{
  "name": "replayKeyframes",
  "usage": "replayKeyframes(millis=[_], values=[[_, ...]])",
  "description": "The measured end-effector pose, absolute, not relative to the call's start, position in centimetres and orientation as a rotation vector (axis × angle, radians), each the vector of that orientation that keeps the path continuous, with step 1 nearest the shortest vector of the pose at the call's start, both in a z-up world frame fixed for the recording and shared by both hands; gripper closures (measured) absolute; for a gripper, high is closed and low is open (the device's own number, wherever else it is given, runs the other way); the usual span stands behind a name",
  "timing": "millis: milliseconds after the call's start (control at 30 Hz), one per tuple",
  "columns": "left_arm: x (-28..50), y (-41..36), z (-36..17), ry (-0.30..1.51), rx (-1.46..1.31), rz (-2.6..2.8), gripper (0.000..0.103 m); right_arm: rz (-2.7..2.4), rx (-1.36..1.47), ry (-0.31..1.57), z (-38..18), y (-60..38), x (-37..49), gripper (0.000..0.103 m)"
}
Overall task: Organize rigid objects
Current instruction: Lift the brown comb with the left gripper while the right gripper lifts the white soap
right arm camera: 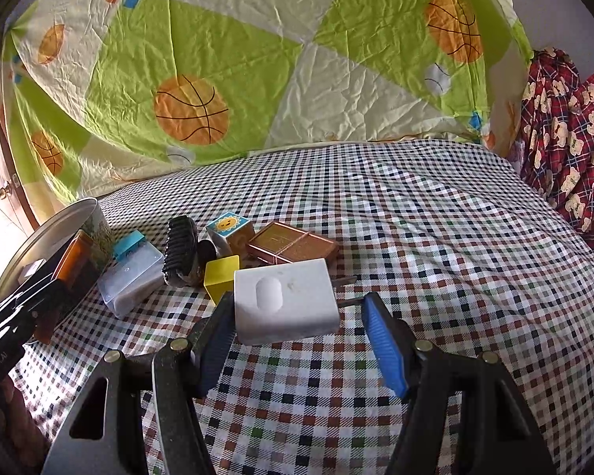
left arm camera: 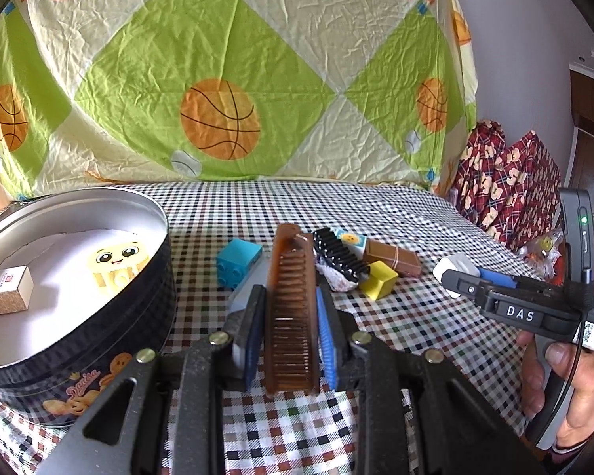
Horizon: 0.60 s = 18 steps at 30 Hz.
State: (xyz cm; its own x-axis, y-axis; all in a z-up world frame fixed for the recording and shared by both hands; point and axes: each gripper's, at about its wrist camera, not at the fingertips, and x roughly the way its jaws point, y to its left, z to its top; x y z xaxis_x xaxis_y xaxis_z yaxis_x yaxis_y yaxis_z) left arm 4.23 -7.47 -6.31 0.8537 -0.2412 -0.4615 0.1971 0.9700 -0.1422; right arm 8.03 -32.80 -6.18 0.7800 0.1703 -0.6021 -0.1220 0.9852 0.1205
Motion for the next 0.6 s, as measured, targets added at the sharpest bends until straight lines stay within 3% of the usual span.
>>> replayKeyframes(millis=[600], values=[[2.9, -7.1, -5.7, 0.420, -0.109, -0.203, 0.079, 0.162, 0.094, 0.558, -5.4, -33.3, 6.6, 0.037]])
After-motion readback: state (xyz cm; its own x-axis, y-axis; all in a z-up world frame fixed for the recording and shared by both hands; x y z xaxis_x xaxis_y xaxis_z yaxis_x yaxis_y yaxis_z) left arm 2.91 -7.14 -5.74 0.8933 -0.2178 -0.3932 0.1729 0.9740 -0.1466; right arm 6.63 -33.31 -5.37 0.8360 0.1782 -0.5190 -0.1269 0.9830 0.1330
